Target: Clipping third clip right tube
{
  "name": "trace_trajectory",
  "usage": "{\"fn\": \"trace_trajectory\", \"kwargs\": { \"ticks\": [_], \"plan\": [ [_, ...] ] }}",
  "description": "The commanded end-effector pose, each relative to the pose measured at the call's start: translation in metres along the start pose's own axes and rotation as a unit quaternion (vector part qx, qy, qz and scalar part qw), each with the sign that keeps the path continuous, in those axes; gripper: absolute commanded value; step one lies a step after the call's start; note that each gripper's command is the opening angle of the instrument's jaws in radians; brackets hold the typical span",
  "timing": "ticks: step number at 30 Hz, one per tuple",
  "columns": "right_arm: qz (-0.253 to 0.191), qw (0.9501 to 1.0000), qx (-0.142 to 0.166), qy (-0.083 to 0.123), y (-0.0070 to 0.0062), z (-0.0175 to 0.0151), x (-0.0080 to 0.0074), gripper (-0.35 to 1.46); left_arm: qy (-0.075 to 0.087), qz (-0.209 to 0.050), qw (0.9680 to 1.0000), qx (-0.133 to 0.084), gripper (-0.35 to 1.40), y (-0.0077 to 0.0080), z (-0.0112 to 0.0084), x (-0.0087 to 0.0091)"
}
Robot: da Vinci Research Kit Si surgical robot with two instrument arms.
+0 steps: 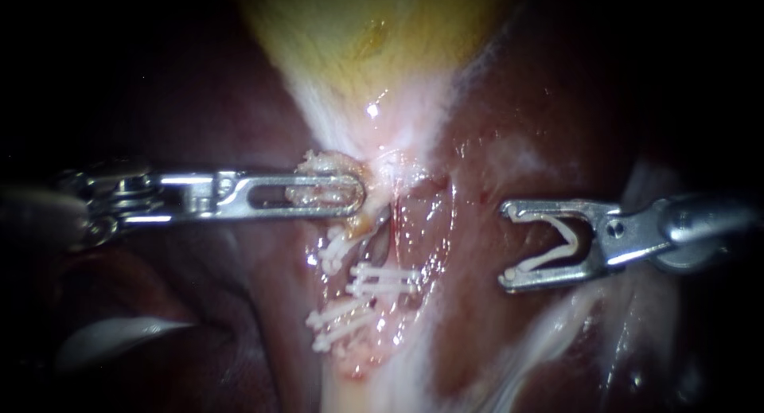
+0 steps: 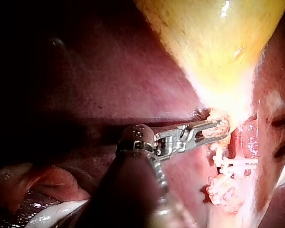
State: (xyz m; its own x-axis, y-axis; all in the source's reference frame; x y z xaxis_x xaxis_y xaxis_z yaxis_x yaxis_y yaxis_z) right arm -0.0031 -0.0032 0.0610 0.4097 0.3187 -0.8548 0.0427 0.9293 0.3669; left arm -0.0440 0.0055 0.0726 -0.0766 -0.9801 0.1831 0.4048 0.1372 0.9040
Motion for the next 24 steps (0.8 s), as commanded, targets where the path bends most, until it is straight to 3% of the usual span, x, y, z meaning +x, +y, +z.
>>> {"fn": "trace_trajectory", "kwargs": {
  "ticks": [1,5,10,15,24],
  "plan": [
    [0.0,1.0,0.0,0.0,0.0,0.0,0.0,0.5,0.0,0.0,1.0,0.0,-0.35,0.0,0.0,0.0],
    [0.0,1.0,0.001,0.001,0.0,0.0,0.0,0.5,0.002,-0.001,1.0,0.002,-0.35,0.0001,-0.0006,-0.0005],
    [0.0,1.0,0.001,0.001,0.0,0.0,0.0,0.5,0.003,-0.006,1.0,-0.003,-0.35,-0.0004,-0.0028,-0.0027],
    [0.0,1.0,0.001,0.001,0.0,0.0,0.0,0.5,-0.016,-0.015,0.9998,0.0,-0.35,-0.0017,-0.0057,-0.0049],
    [0.0,1.0,0.002,0.001,-0.0001,0.0003,0.0002,0.5,-0.023,-0.013,0.9997,0.001,-0.35,-0.0035,-0.0073,-0.0052]
  ]
}}
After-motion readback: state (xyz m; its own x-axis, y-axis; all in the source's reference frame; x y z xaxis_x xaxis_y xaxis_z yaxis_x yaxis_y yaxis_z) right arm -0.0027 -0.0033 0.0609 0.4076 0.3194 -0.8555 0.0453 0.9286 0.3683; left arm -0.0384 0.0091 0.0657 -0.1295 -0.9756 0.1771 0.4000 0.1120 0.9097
